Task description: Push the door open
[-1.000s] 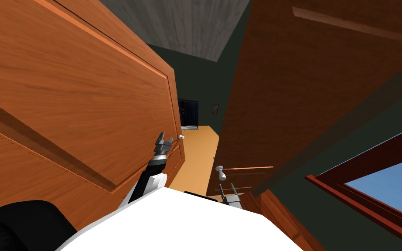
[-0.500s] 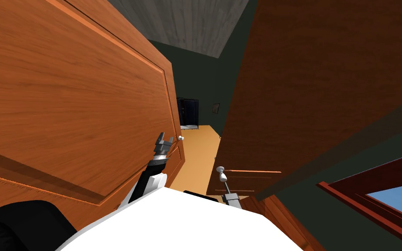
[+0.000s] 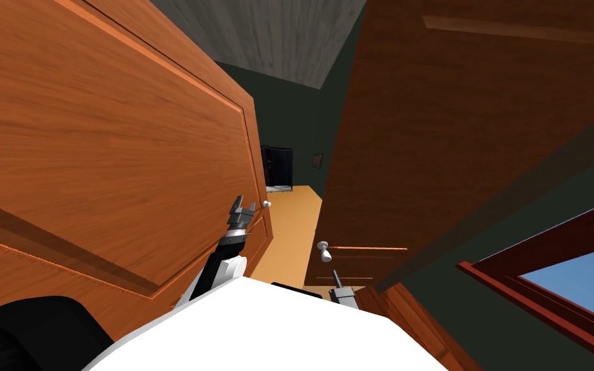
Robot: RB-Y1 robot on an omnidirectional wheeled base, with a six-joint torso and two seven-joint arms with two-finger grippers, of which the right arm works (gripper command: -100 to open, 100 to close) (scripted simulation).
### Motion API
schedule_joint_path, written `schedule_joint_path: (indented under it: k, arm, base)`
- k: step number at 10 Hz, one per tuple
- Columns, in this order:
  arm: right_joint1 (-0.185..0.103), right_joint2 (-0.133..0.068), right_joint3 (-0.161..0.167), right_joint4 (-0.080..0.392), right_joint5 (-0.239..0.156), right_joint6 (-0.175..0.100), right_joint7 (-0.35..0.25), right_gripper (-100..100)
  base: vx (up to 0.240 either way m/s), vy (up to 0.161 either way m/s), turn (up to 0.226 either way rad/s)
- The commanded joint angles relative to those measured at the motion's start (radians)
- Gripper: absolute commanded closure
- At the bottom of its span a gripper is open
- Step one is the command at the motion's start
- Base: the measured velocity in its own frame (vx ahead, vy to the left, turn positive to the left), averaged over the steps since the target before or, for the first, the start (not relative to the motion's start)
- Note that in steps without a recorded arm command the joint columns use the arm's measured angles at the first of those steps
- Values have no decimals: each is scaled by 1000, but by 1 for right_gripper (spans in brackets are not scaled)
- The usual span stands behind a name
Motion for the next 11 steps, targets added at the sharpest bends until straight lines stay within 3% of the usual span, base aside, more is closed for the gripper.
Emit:
schedule_joint_path:
  k: [1,2,3,5,8,11]
  arm:
    - [15,-5,-5,3,-4,-15,12,-100]
    - [21,2,-7,2,-5,-19,16,-100]
    - [30,22,-9,1,-7,-25,21,-100]
    - [17,0,-10,2,-6,-14,19,-100]
    - [-3,-5,-15,9,-8,-3,20,-100]
    - [-28,15,-22,18,-11,12,22,-100]
  base:
    - [-180,41,-89]
    - [-197,63,-84]
    - [-209,24,-89]
    - [-16,12,3]
    - [186,38,16]
    - [205,42,22]
